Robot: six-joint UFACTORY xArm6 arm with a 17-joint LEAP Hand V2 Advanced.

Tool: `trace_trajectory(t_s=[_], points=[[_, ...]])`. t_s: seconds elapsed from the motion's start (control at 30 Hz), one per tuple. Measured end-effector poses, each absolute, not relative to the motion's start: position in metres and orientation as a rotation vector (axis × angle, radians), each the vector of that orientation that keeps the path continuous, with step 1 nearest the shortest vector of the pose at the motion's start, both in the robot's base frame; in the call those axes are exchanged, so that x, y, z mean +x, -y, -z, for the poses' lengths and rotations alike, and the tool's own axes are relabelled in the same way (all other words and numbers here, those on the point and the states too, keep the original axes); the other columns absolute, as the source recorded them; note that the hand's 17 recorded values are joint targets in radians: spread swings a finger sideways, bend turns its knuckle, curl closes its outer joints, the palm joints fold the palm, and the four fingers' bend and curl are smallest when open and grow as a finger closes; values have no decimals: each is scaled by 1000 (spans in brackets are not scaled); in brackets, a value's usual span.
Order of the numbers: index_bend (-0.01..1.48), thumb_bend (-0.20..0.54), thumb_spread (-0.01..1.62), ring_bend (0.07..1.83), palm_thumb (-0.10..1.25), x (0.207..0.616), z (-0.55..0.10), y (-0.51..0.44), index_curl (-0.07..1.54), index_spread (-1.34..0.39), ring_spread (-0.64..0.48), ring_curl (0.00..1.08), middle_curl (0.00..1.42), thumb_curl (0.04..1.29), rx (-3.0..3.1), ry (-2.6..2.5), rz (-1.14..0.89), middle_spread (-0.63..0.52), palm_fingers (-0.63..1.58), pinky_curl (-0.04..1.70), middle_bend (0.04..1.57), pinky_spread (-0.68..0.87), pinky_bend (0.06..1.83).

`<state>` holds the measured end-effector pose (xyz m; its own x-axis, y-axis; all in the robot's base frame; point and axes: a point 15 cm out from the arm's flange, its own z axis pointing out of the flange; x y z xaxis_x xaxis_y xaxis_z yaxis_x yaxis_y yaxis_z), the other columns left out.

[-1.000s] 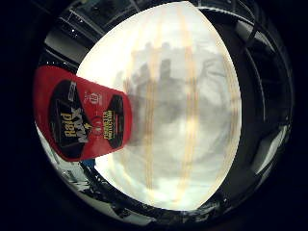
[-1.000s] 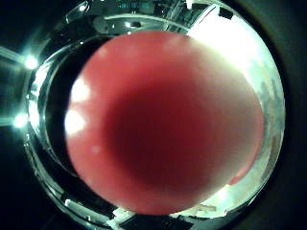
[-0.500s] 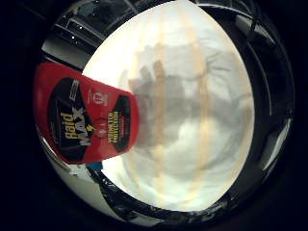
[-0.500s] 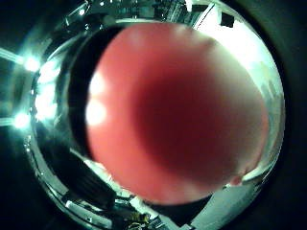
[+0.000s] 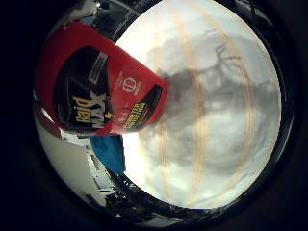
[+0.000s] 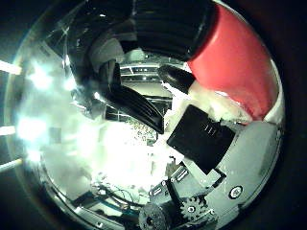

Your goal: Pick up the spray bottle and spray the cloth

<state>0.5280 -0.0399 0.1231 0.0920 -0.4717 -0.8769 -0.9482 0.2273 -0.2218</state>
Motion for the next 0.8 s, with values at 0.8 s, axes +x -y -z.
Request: trace_trajectory(t_s=[0.8], points=[[1141, -11, 944, 1486, 1079, 536, -160, 38, 823, -230, -179, 656, 695, 613, -1381, -1479, -581, -112, 1128, 1008, 1401, -132, 1259]])
